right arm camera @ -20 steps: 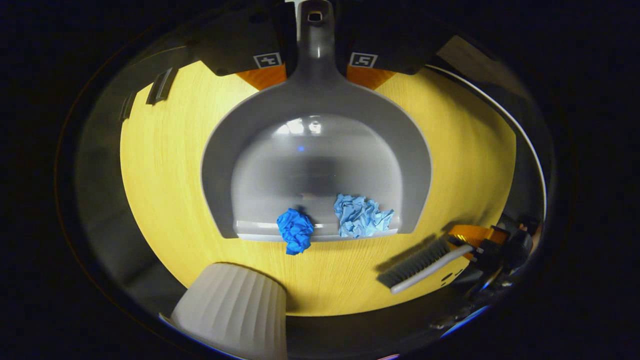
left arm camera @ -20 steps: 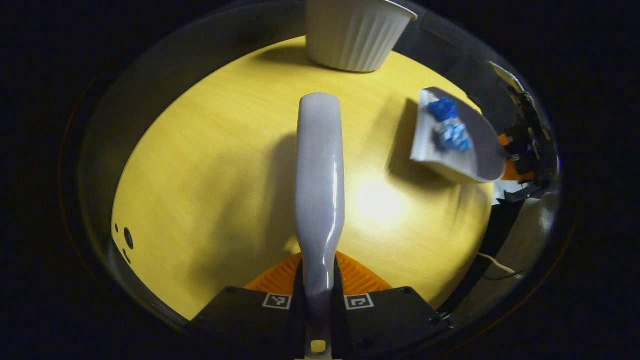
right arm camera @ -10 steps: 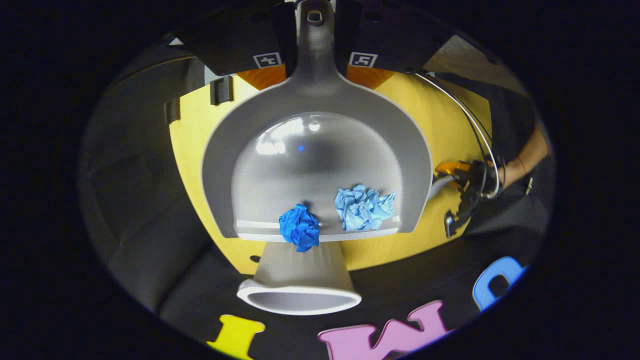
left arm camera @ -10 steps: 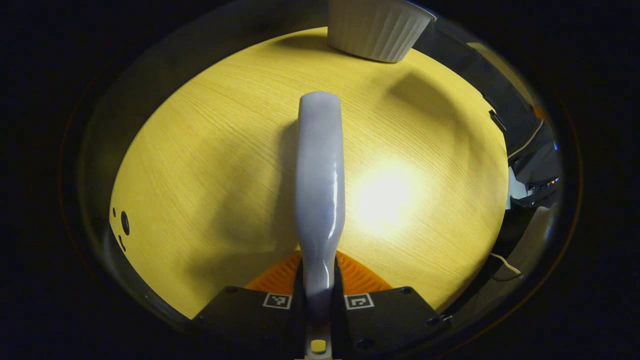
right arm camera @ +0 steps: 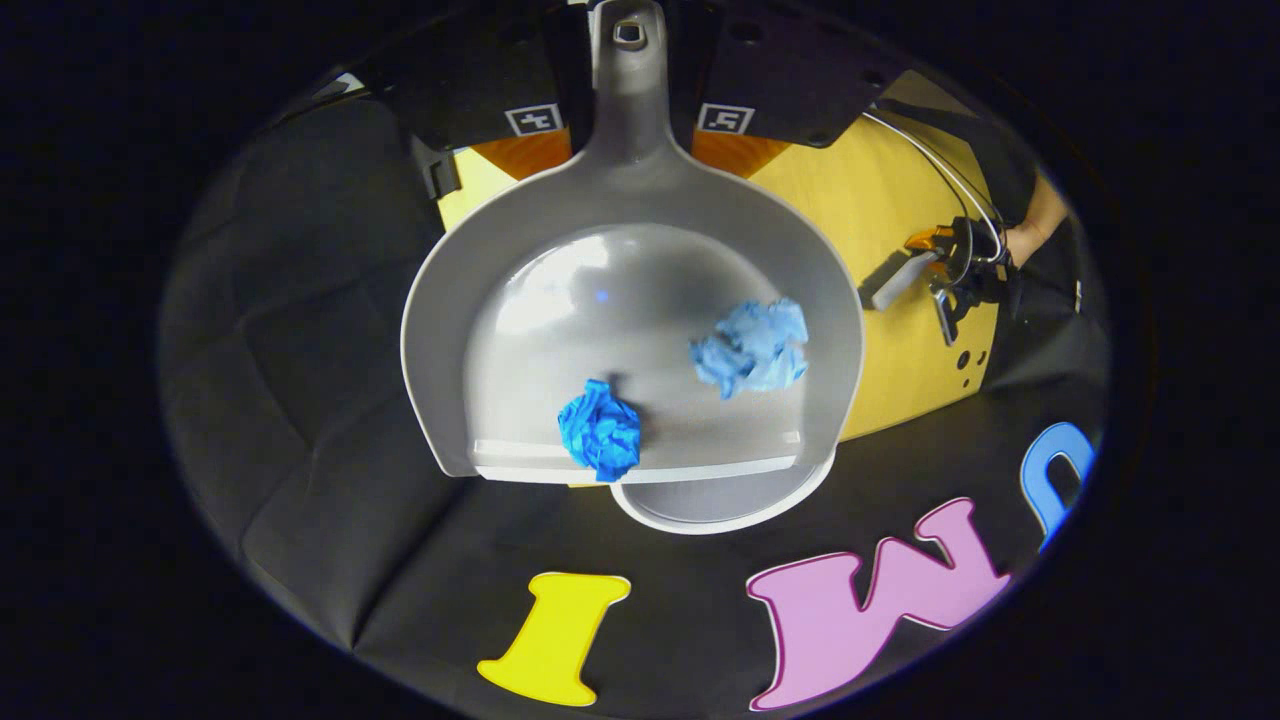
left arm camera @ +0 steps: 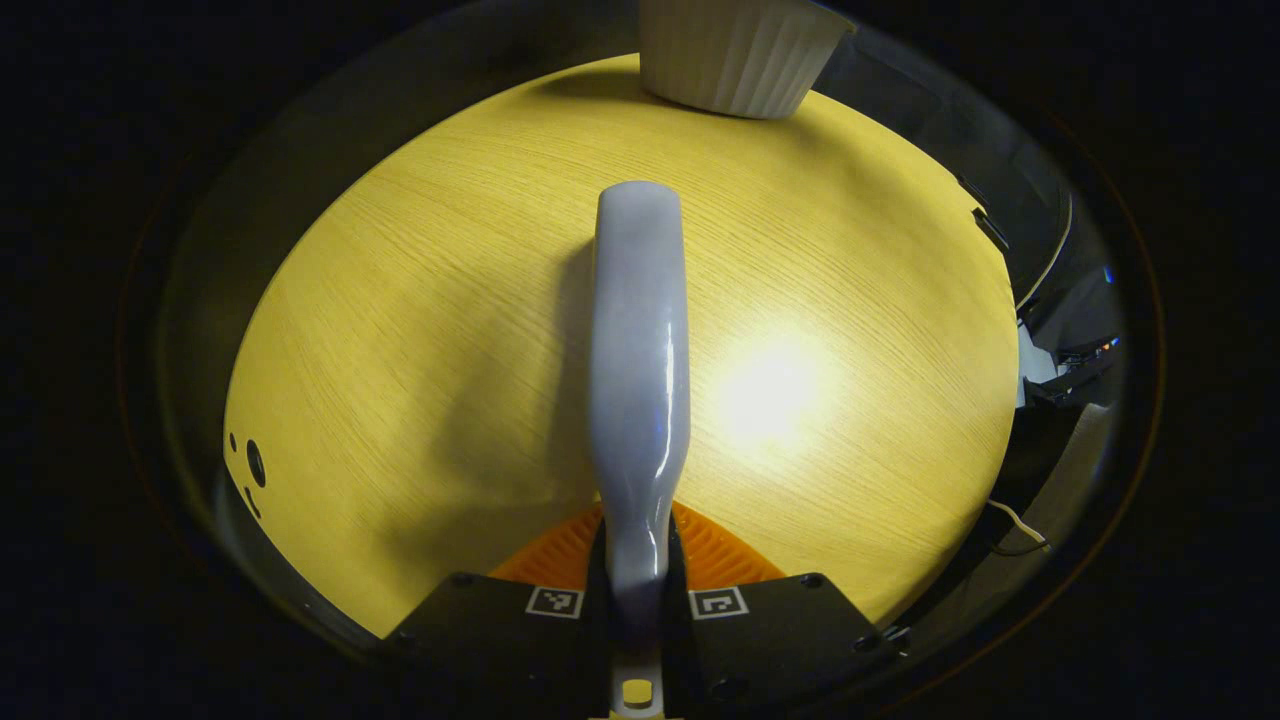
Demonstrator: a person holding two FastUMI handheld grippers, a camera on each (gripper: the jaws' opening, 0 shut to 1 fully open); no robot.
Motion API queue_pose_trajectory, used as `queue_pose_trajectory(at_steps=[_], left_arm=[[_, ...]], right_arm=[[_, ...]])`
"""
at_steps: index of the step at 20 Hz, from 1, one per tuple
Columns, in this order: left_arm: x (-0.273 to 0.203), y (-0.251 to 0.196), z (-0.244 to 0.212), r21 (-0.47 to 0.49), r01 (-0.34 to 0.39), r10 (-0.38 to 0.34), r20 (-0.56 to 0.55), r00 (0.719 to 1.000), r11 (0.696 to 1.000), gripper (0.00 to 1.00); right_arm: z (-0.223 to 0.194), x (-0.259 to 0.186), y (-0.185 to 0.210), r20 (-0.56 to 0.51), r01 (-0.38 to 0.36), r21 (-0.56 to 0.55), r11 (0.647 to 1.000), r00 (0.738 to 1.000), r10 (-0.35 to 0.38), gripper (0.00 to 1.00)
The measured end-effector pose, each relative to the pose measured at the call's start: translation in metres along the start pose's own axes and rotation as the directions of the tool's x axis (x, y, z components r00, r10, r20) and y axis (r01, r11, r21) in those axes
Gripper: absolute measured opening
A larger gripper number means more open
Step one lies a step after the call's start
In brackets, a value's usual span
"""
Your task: Pick up the small broom and dustpan from the desktop, sweep the trash into the dustpan with the broom, and then empty the trash into the garbage bin.
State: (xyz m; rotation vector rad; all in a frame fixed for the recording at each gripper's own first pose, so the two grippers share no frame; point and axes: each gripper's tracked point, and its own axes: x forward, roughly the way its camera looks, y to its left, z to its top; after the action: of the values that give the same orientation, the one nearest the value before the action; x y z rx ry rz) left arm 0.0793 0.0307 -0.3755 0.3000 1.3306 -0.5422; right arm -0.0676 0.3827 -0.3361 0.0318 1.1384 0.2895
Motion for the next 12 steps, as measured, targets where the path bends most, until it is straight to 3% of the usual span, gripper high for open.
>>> queue_pose_trajectory(at_steps=[4, 5, 6, 9, 12], left_arm=[[0.000, 0.001, 0.000, 0.010, -0.004, 0.004, 0.002, 1.000, 1.000, 0.24], [0.001, 0.001, 0.000, 0.008, -0.004, 0.004, 0.005, 1.000, 1.000, 0.27], [0.001, 0.000, 0.000, 0.005, -0.004, 0.004, 0.006, 1.000, 1.000, 0.24], [0.000, -0.001, -0.001, -0.003, -0.009, 0.009, 0.009, 1.000, 1.000, 0.27], [0.001, -0.001, -0.001, -0.009, -0.014, 0.014, 0.011, 1.000, 1.000, 0.24]], right_arm=[[0.015, 0.011, -0.007, -0.025, 0.087, -0.061, 0.994, 0.996, -0.089, 0.34], [0.018, 0.013, -0.011, -0.026, 0.126, -0.098, 0.987, 0.991, -0.129, 0.34], [0.021, 0.014, -0.017, -0.027, 0.170, -0.150, 0.974, 0.984, -0.176, 0.34], [0.029, 0.007, -0.027, -0.016, 0.290, -0.323, 0.901, 0.950, -0.311, 0.34], [0.044, -0.001, -0.027, 0.022, 0.348, -0.424, 0.836, 0.927, -0.374, 0.34]])
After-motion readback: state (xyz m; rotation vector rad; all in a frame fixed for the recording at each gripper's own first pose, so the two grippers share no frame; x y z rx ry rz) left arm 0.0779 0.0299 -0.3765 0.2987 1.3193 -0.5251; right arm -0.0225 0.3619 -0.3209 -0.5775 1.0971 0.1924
